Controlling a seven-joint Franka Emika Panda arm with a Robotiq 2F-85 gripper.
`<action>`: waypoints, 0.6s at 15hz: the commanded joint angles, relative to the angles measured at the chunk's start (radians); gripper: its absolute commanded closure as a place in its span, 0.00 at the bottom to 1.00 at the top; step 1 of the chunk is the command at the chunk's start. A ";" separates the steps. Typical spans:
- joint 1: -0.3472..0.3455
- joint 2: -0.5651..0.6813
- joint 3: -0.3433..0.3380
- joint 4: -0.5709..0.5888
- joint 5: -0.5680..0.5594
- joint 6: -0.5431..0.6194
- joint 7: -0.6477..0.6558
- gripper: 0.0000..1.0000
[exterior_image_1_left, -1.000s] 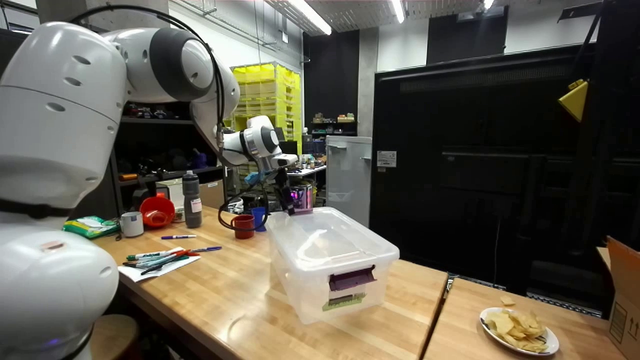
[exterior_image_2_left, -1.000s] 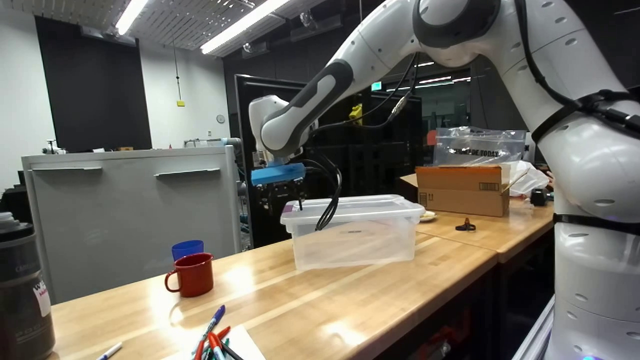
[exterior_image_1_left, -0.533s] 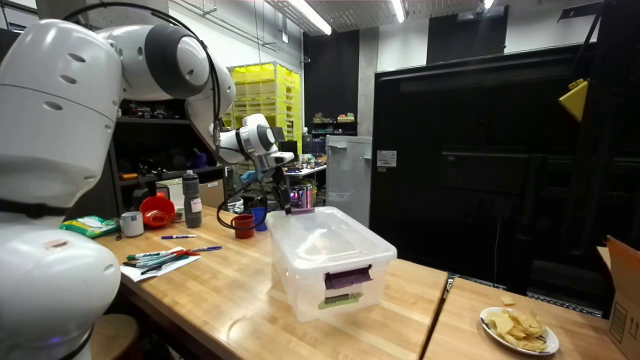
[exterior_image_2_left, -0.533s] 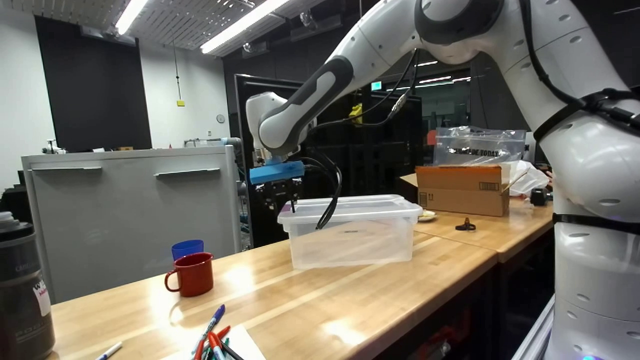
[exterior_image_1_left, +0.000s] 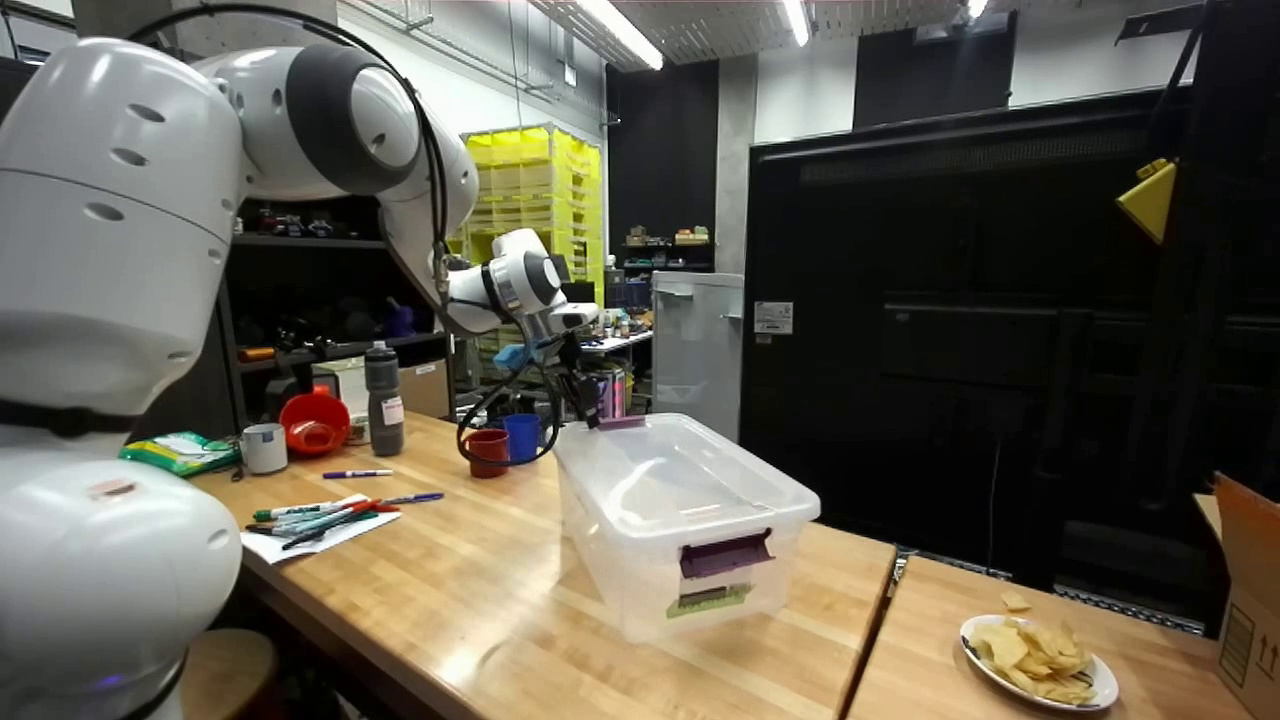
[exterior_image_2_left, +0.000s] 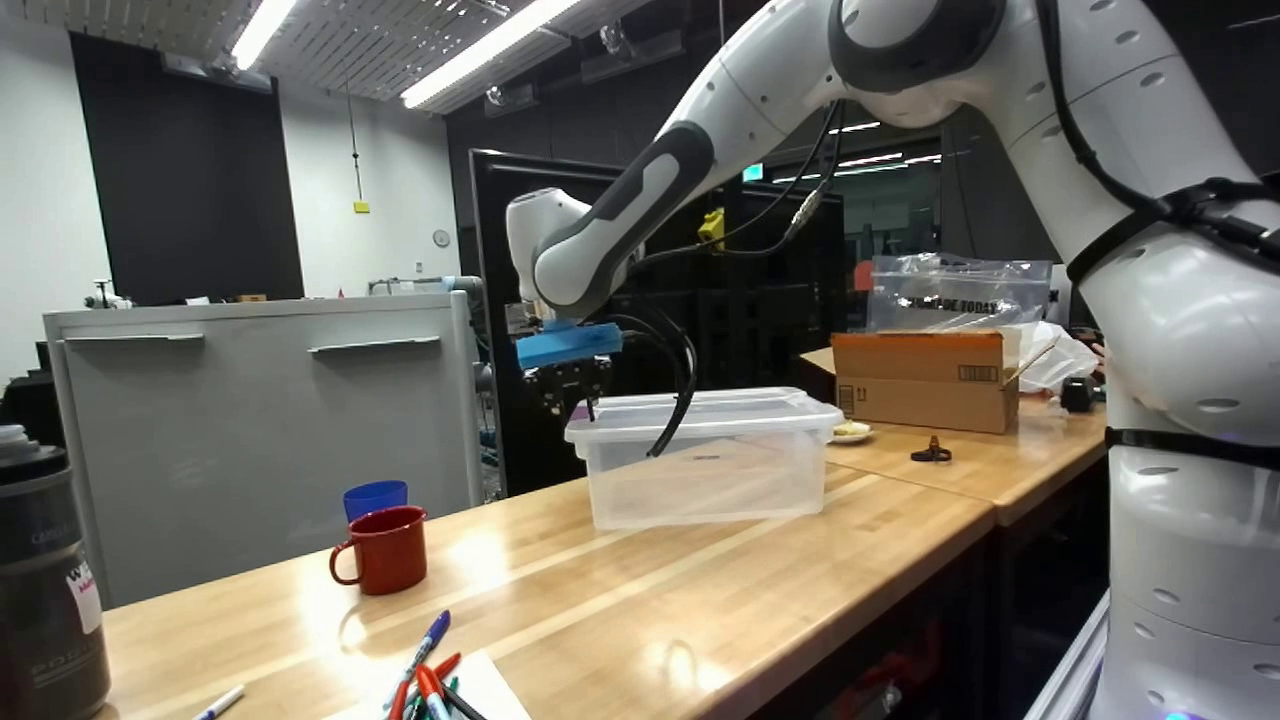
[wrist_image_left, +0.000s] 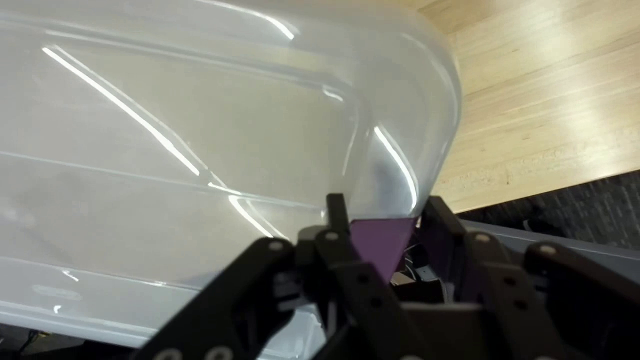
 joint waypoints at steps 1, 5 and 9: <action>0.003 -0.033 -0.025 -0.062 -0.036 0.060 -0.036 0.84; 0.001 -0.029 -0.031 -0.053 -0.022 0.021 -0.050 0.34; 0.007 -0.022 -0.040 -0.049 -0.031 -0.024 -0.044 0.12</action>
